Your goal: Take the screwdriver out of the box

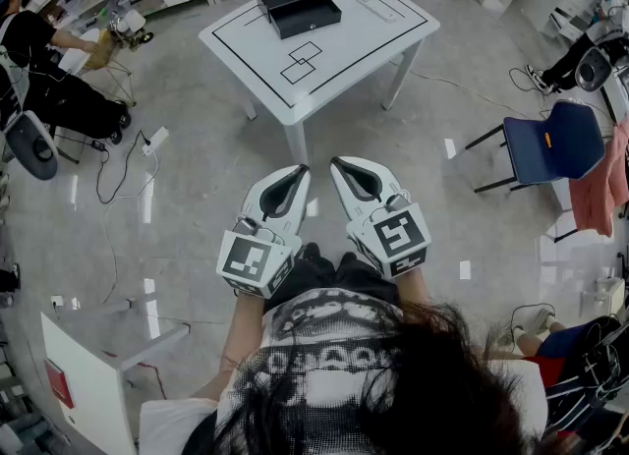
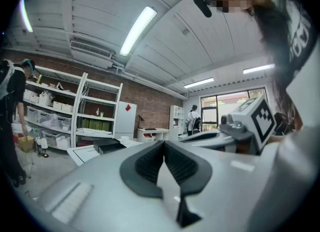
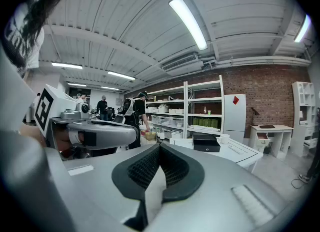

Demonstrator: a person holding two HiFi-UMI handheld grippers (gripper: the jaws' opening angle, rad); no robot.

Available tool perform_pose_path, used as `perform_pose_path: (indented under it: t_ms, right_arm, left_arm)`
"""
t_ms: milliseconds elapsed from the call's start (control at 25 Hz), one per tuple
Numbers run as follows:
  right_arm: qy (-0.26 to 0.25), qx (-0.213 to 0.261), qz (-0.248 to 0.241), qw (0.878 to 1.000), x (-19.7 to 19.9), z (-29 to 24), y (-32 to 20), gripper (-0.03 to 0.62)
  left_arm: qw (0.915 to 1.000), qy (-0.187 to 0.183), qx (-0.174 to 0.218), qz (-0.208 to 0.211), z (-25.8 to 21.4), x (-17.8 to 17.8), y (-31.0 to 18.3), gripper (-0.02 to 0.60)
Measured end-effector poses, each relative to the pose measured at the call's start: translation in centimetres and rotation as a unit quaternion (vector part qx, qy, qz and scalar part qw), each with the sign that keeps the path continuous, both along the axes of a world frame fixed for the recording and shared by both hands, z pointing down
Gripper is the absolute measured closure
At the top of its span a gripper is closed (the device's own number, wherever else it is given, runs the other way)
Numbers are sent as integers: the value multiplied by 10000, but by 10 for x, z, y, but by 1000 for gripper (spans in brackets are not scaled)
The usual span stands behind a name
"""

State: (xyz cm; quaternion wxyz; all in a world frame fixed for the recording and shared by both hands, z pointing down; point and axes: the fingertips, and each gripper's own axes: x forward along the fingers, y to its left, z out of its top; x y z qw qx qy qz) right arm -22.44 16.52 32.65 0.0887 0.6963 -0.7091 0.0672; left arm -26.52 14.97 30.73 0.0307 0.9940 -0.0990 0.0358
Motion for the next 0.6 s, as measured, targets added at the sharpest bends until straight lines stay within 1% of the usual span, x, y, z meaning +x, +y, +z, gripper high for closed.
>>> perform_pose_path:
  t_ms: [600]
  right_arm:
    - [-154, 11, 89, 9998, -12, 7, -26, 595]
  left_arm:
    - [10000, -20, -13, 67, 7, -13, -28, 581]
